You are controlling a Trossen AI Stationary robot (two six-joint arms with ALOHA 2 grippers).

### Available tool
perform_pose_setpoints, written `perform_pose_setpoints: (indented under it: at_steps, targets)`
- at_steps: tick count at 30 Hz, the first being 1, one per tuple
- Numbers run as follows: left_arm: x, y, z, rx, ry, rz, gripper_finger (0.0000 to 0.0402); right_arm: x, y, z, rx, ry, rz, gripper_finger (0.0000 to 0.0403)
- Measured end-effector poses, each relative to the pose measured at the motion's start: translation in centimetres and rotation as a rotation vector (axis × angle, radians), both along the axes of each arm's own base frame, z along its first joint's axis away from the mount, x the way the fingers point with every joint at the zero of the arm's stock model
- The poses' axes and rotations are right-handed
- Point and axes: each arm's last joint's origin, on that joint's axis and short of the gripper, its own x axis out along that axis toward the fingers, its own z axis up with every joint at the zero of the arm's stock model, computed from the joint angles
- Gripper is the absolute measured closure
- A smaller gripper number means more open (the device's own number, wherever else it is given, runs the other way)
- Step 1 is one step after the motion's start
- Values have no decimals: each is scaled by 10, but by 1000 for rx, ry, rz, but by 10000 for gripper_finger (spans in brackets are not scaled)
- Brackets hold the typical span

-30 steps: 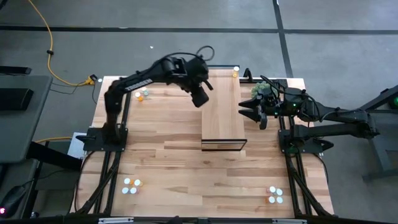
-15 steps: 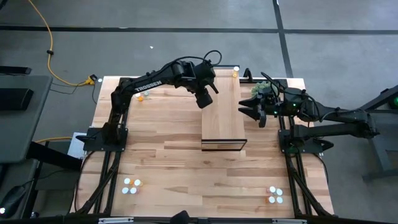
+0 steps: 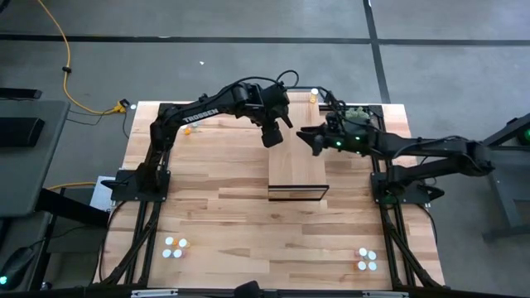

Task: Pick and place medicine bottles onto shelf by color
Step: Put the top pink bottle on the shelf

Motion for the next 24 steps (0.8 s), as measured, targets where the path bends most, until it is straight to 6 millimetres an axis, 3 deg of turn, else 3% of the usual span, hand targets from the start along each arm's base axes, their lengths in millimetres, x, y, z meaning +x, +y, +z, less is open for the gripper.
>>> perform_pose_setpoints:
  at_steps: [5,7,14,24]
  targets:
    - [0,0,0,1,-2,0,287,8,-12,-10,-34,51,-31,360]
    - [0,0,0,1,-2,0,287,13,-17,-14,-37,46,-41,390]
    - [0,0,0,-3,-3,-2,287,32,-23,-27,-35,18,-32,399]
    - [0,-1,0,-6,-4,-3,286,39,-22,-37,-8,39,-28,402]
